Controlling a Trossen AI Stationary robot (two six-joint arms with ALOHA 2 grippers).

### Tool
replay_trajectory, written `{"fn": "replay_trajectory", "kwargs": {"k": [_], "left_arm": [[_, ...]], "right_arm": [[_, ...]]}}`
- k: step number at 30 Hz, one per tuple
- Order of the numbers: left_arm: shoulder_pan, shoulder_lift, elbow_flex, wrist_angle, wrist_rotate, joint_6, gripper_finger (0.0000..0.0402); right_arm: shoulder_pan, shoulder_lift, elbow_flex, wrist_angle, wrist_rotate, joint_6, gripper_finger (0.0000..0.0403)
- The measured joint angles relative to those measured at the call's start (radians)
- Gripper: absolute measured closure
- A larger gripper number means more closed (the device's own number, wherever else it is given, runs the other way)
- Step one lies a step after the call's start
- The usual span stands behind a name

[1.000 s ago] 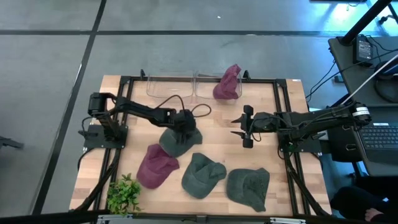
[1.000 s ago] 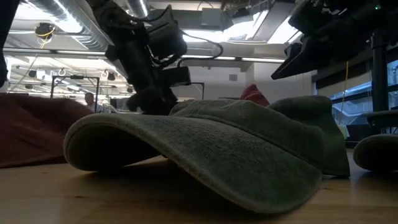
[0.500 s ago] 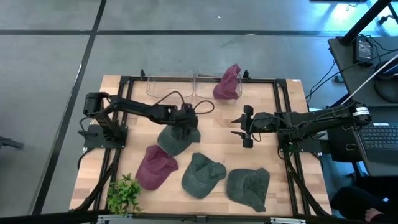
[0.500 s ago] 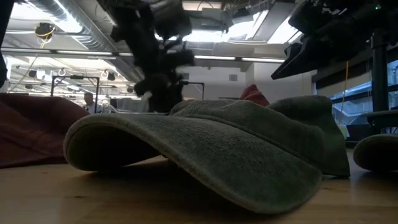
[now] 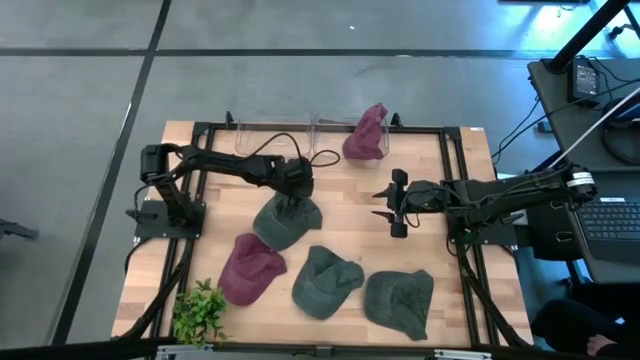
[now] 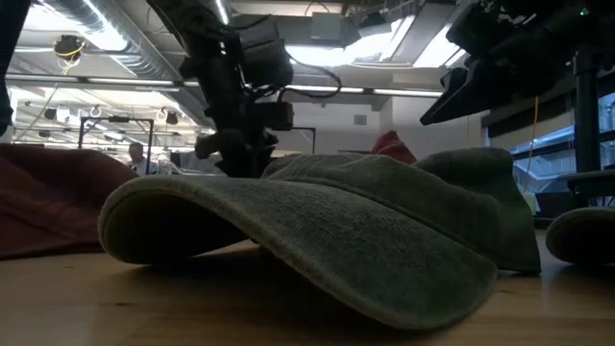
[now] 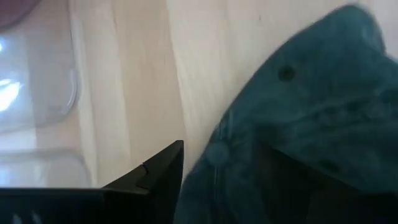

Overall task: Pick & Place hat
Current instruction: Put the top left black cap into the left transparent bin

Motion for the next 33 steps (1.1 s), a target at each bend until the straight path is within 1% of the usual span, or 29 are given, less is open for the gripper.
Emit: {"fn": "replay_trajectory", "kwargs": {"k": [4, 8, 14, 20, 26, 33], "left_arm": [[0.017, 0.038, 0.0, 0.016, 0.06, 0.01, 0.0225], [0.02, 0.095, 0.0, 0.011, 0.042, 0.033, 0.0232], [0.02, 0.148, 0.007, 0.023, 0.033, 0.029, 0.0242], [0.019, 0.132, 0.002, 0.043, 0.022, 0.013, 0.0249], [0.02, 0.118, 0.0, 0.068, -0.056, -0.068, 0.0248], [0.019, 0.118, 0.0, 0.068, -0.08, -0.162, 0.0248]], "right_arm": [[0.0, 0.0, 0.0, 0.0, 0.0, 0.002, 0.0189], [0.0, 0.0, 0.0, 0.0, 0.0, 0.001, 0.0189], [0.0, 0.0, 0.0, 0.0, 0.0, 0.0, 0.0189], [0.0, 0.0, 0.0, 0.0, 0.0, -0.001, 0.0189], [0.0, 0.0, 0.0, 0.0, 0.0, -0.006, 0.0189], [0.0, 0.0, 0.0, 0.0, 0.0, -0.021, 0.0189]]}}
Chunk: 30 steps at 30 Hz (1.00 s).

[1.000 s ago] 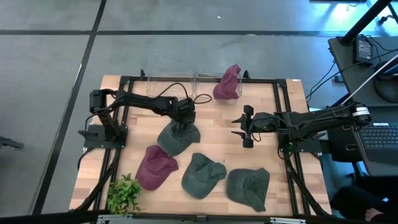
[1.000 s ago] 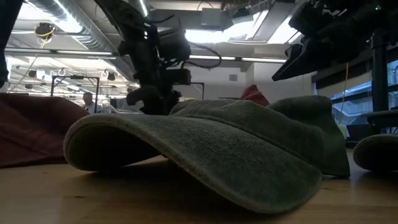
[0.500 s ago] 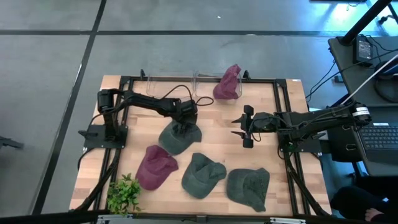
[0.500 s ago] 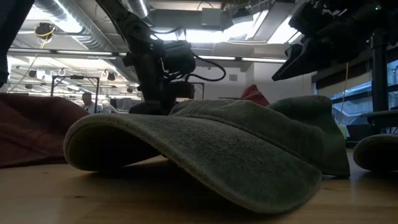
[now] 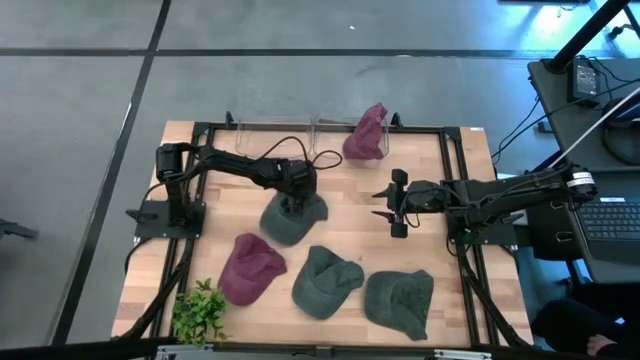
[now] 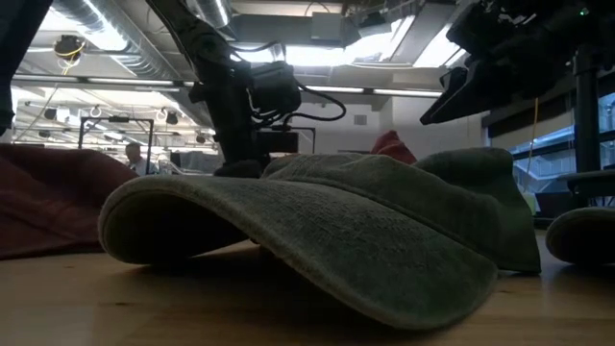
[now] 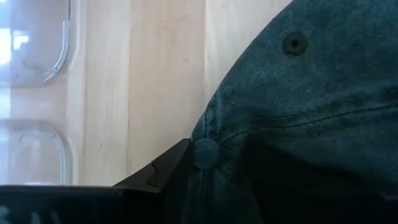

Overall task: Pick & Place hat
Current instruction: Put the top left black cap into the left transparent bin

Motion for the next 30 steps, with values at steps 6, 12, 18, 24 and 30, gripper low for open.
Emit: {"fn": "replay_trajectory", "kwargs": {"k": [6, 12, 18, 24, 30], "left_arm": [[0.001, 0.002, 0.0, -0.01, -0.01, -0.119, 0.025], [0.005, 0.033, 0.003, -0.033, 0.054, -0.126, 0.0271], [-0.001, 0.047, 0.006, -0.032, 0.065, -0.021, 0.0323], [-0.006, 0.045, 0.004, -0.015, 0.059, 0.021, 0.0345], [-0.006, 0.008, 0.034, -0.066, 0.054, -0.027, 0.0364]], "right_arm": [[0.0, 0.0, 0.0, 0.0, 0.0, 0.0, 0.0189], [0.0, 0.0, 0.0, -0.001, 0.0, 0.0, 0.0189], [0.0, 0.0, 0.0, -0.003, 0.0, 0.001, 0.0189], [0.0, 0.0, 0.0, -0.009, 0.0, 0.0, 0.0189], [0.0, 0.0, 0.0, -0.01, 0.0, 0.0, 0.0189]]}}
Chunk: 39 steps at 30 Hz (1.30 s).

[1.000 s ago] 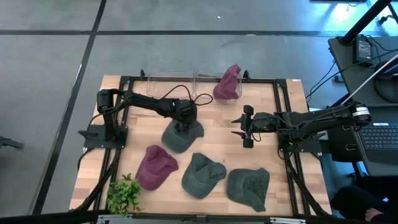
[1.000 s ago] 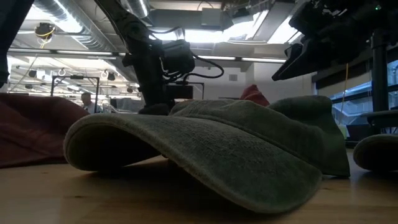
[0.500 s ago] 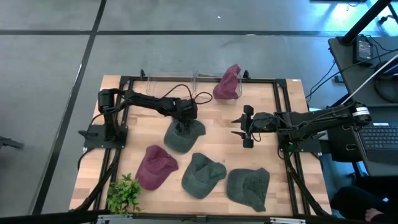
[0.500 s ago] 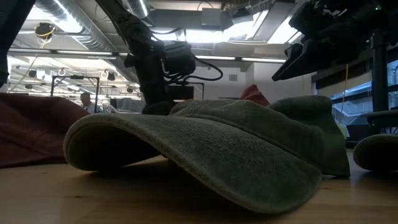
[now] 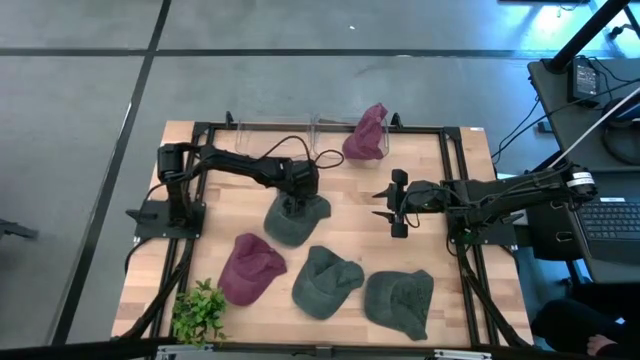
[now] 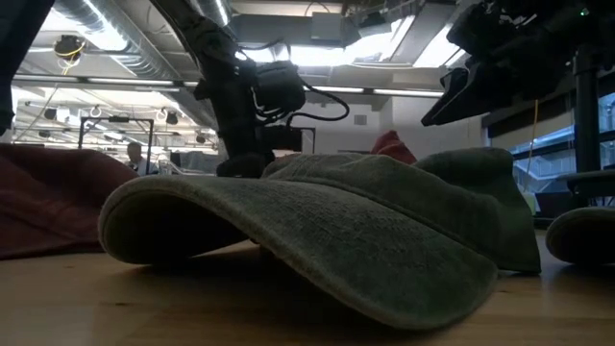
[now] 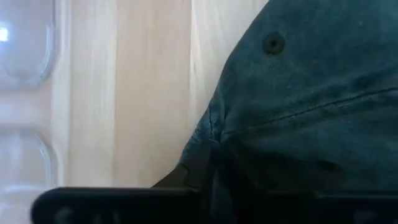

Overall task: Pick & Place hat
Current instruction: Put the top left black cap into the left transparent bin

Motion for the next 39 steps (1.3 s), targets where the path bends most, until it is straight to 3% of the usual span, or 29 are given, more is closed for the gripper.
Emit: {"fn": "replay_trajectory", "kwargs": {"k": [5, 12, 22, 28, 34, 39], "left_arm": [[0.0, -0.087, 0.024, -0.049, 0.002, -0.042, 0.04], [0.001, -0.17, 0.027, -0.058, -0.005, -0.099, 0.04], [0.001, -0.161, 0.028, -0.054, -0.061, -0.083, 0.0392], [0.001, -0.161, 0.022, -0.053, -0.05, -0.117, 0.0358], [0.003, -0.162, -0.067, 0.043, -0.057, -0.103, 0.0301], [0.001, -0.162, -0.135, 0.086, -0.035, -0.049, 0.0276]], "right_arm": [[0.0, 0.0, 0.0, 0.0, 0.0, 0.0, 0.0189], [0.0, 0.0, 0.0, 0.0, 0.0, 0.0, 0.0189], [0.0, 0.0, 0.0, 0.0, 0.0, 0.004, 0.0189], [0.0, 0.0, 0.0, 0.0, 0.0, 0.004, 0.0189], [0.0, 0.0, 0.0, -0.001, 0.0, 0.004, 0.0189], [0.0, 0.0, 0.0, -0.001, 0.0, 0.0, 0.0189]]}}
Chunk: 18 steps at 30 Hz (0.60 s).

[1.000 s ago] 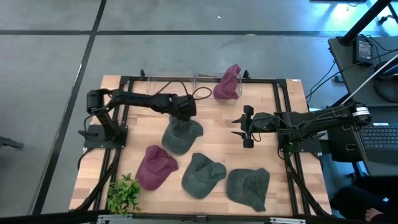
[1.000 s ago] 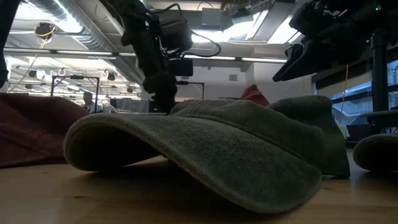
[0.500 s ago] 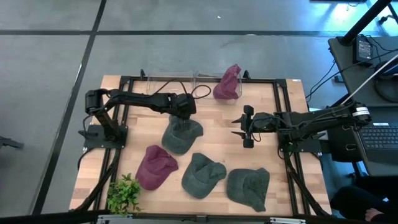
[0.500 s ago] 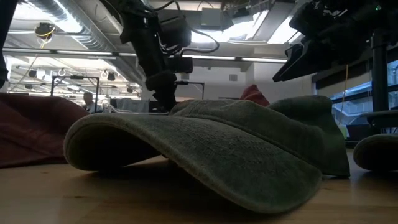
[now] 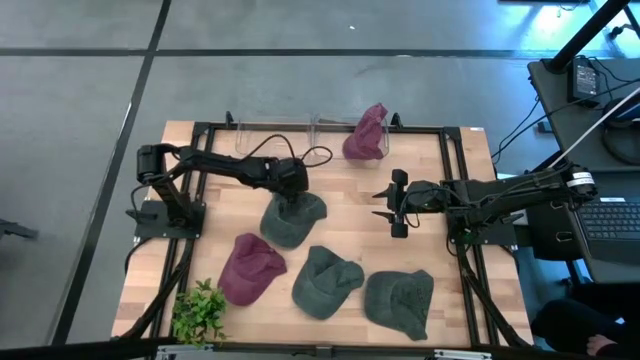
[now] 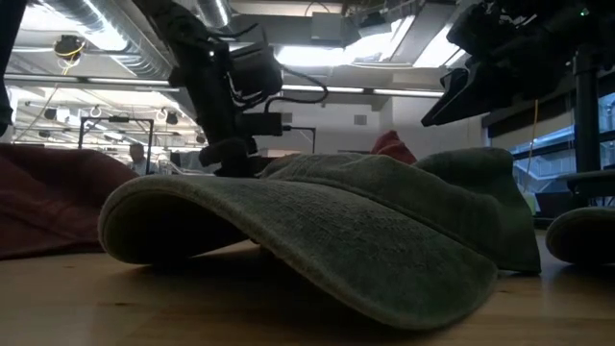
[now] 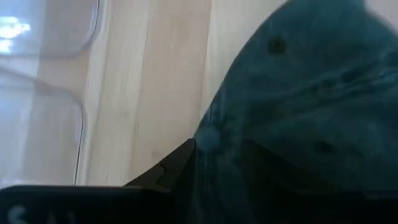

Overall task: Pick & Place hat
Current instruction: Put the top left black cap into the left transparent bin

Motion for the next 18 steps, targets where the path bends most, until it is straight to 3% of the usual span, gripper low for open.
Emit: {"fn": "replay_trajectory", "kwargs": {"k": [13, 18], "left_arm": [[-0.001, 0.0, -0.025, 0.108, -0.045, 0.046, 0.0267], [-0.001, 0.0, -0.025, 0.106, -0.048, 0.003, 0.0231]], "right_arm": [[0.0, 0.0, 0.0, 0.0, 0.0, -0.001, 0.0189], [0.0, 0.0, 0.0, -0.004, 0.0, -0.004, 0.0189]]}}
